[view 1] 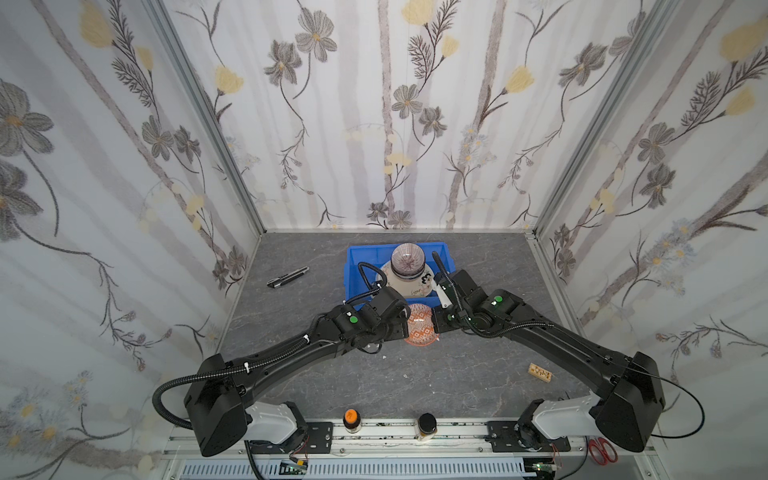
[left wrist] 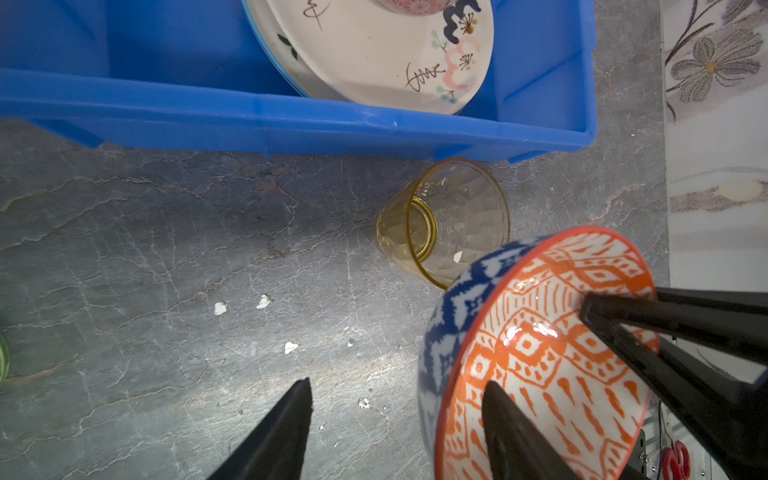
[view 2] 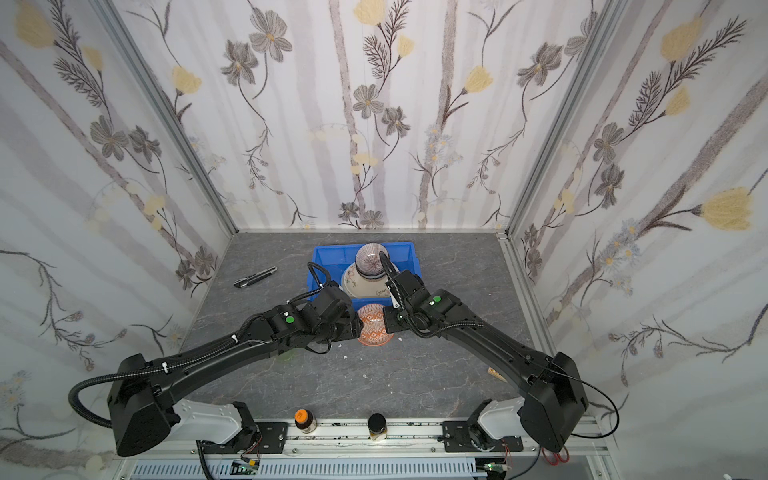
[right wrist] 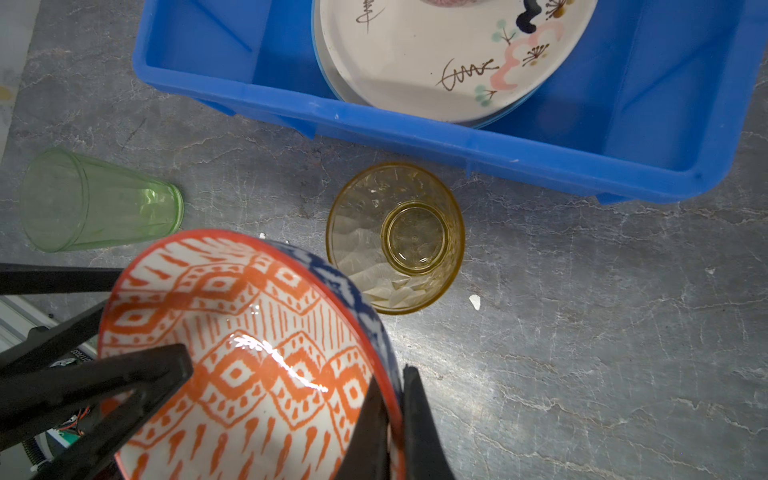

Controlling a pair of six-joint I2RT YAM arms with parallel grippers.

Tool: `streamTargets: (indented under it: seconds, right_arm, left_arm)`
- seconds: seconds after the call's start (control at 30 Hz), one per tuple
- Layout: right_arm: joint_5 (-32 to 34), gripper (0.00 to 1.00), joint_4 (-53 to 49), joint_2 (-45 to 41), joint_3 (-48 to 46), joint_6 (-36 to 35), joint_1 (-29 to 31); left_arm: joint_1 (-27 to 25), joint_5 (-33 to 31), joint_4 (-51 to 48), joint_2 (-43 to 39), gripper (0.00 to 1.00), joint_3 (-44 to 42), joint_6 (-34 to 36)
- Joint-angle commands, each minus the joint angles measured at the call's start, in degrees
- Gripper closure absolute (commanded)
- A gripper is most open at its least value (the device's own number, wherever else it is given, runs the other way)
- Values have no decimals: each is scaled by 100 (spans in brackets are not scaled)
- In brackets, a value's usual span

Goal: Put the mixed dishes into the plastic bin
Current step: 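Grip the orange bowl rim with the left gripper beside the right gripper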

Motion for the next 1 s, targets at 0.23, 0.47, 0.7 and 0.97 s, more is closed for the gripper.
streamTargets:
  seconds: [0.23,0.47,0.7,0.97]
  right_arm:
    - [-146,100,297,43,103,-103,12]
    - [-209,100,369,65,103,-104,19]
    - [-242,100,376,43,101,-106,29]
    - [-194,81,402,-41,94,-95,33]
  left_arm:
    - [12,-140,173,100,68,-21,-122]
    - [13,-105,186,205,84,55,-83]
    - [12,-123,195,241,95,84,-78]
    - [56,-122,197,248,100,135,9]
